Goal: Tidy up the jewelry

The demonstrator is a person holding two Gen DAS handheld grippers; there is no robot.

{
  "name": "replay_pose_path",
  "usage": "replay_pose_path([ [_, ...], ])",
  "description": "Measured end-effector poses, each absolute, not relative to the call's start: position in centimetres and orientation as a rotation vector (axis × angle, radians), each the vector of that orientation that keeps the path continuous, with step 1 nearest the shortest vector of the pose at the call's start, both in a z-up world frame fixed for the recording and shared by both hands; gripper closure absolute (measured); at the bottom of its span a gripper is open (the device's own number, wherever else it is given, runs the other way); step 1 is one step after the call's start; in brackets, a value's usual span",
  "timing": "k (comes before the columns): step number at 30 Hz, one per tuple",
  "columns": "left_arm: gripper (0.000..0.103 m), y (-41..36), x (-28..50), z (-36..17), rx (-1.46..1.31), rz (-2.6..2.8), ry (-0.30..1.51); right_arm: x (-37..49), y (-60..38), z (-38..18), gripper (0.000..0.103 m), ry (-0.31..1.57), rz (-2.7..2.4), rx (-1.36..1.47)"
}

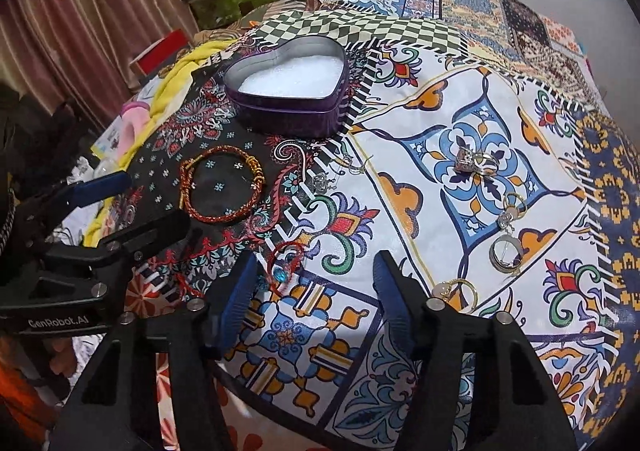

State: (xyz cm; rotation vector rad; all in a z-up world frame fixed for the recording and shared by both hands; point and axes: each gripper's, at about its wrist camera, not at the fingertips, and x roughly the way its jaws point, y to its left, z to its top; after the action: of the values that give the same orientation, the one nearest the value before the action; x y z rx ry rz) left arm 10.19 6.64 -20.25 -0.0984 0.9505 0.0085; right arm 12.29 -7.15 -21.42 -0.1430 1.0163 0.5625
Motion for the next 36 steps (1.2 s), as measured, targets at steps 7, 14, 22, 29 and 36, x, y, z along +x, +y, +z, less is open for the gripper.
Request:
replay_pose_path([
  [7,0.007,6.3,10.7,-20.8,-0.11,-0.02,0.976,12.3,-6.9,-21.3,0.092,0.988,0.57,-0.197],
  [14,0.007,5.8,11.3,-21.2,-0.114,-0.041,0.984,13.0,-8.6,-20.8,0.097,1.0,0.557,-0.13],
  [22,0.007,4.5,12.5,-21.6,-0.063,-0.053,0.97,13.5,-11.3,-17.9,0.097,0.93,0.509,-0.07],
  [29,0.028,3.8,13.2,-21.6,-0.011,-0.031,0.917,13.8,-12.6,-16.0,0.097,0.88,0.477,-0.048],
  [36,0.074,4.7,13.5,-20.6,-0.034,-0.041,0.909,14.2,-13.6,-14.6,0.097,0.839,0.457,-0.039],
])
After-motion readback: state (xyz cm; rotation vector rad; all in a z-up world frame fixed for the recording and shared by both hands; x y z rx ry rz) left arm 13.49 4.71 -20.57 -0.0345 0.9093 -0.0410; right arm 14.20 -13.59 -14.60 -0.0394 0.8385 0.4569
